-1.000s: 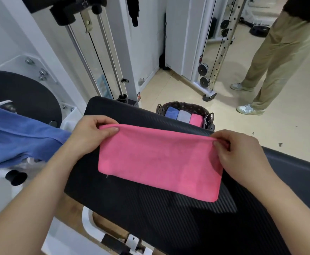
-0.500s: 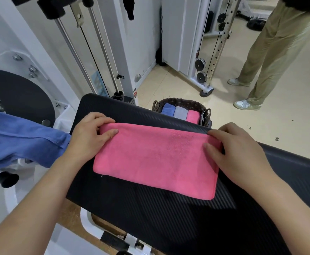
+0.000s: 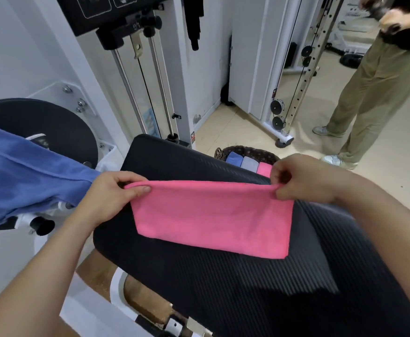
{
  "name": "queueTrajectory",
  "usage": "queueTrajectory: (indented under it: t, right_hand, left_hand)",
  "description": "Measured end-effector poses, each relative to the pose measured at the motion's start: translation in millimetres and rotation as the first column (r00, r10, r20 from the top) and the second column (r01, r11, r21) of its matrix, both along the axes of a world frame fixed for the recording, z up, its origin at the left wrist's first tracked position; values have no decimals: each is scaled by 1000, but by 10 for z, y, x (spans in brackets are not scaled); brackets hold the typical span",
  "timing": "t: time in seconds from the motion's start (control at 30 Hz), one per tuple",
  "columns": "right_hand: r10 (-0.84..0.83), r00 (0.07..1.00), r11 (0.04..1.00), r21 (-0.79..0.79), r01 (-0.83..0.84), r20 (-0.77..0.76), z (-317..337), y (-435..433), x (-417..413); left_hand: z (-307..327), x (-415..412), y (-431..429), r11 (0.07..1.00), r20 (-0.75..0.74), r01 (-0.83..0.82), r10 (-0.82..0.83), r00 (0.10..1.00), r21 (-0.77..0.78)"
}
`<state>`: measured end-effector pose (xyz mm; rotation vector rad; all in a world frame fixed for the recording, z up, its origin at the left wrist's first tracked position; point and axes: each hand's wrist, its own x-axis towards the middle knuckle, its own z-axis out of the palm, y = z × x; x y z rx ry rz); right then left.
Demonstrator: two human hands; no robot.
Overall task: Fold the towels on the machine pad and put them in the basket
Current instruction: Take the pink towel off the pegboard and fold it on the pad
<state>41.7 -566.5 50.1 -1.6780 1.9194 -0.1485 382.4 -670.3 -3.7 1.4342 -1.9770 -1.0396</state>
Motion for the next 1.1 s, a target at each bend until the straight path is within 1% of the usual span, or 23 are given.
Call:
queueTrajectory:
  t: [0.07, 0.1, 0.13, 0.2, 0.27, 0.33, 0.37, 0.4, 0.43, 0.47, 0.53, 0.6, 0.67, 0.73, 0.87, 0.93, 1.03, 1.1]
  right_hand:
    - [28, 988, 998, -58, -20, 151, 212, -171, 22]
    - [47, 978, 993, -115, -24, 204, 314, -269, 48]
    - [78, 973, 978, -204, -33, 217, 410, -377, 79]
    - [170, 974, 902, -423, -93, 148, 578, -582, 176]
    - [241, 968, 786, -599, -151, 71, 674, -695, 295]
    - [279, 960, 696, -688, -205, -3, 631, -688, 346]
    - [300, 952, 666, -700, -259, -67, 535, -653, 334]
    - [327, 935, 645, -690, -328, -138, 386, -616, 292]
    - [359, 911, 637, -659, -399, -204, 209, -568, 239]
    - [391, 882, 637, -615, -465, -263, 22, -513, 183]
    - [439, 813, 633, -511, -582, -383, -310, -360, 76]
    - [460, 763, 610, -462, -644, -454, -543, -210, -29]
    - [459, 747, 586, -468, -661, -481, -633, -104, -118]
    - [465, 750, 586, -472, -659, -470, -639, -47, -168]
    - [438, 771, 682, -389, -620, -462, -567, 104, -184]
    - [402, 801, 724, -381, -575, -445, -482, 153, -155]
    - [317, 883, 804, -396, -444, -348, -369, 93, -37]
    - [238, 943, 815, -480, -323, -231, -370, -27, 121]
  left_hand:
    - [142, 198, 125, 995, -44, -84, 82, 996, -50]
    - [216, 295, 200, 985, -63, -140, 134, 989, -100]
    - [289, 380, 287, 965, -70, -195, 185, 980, -177]
    - [414, 490, 509, 886, -52, -271, 272, 961, -375]
    - [418, 531, 773, 799, -31, -299, 333, 943, -522]
    - [278, 509, 1039, 747, -37, -304, 352, 935, -591]
    - [145, 476, 1176, 741, -42, -287, 331, 943, -607]
    - [-20, 416, 1320, 757, -30, -269, 314, 949, -596]
    - [-234, 343, 1474, 792, -7, -239, 284, 959, -561]
    - [-468, 251, 1627, 831, 26, -204, 254, 967, -517]
    - [-990, 41, 1919, 880, 105, -126, 195, 975, -457]
    - [-1364, -152, 2143, 905, 187, -10, 99, 977, -426]
    - [-1529, -311, 2290, 903, 226, 27, 78, 971, -429]
    - [-1578, -414, 2385, 900, 219, -7, 114, 969, -436]
    - [-1687, -460, 2471, 906, 278, 42, 85, 957, -421]
    - [-1678, -459, 2480, 929, 325, 78, 47, 945, -363]
    - [-1616, -486, 2526, 962, 394, 122, -17, 919, -243]
    - [-1553, -500, 2551, 978, 409, 121, -43, 911, -168]
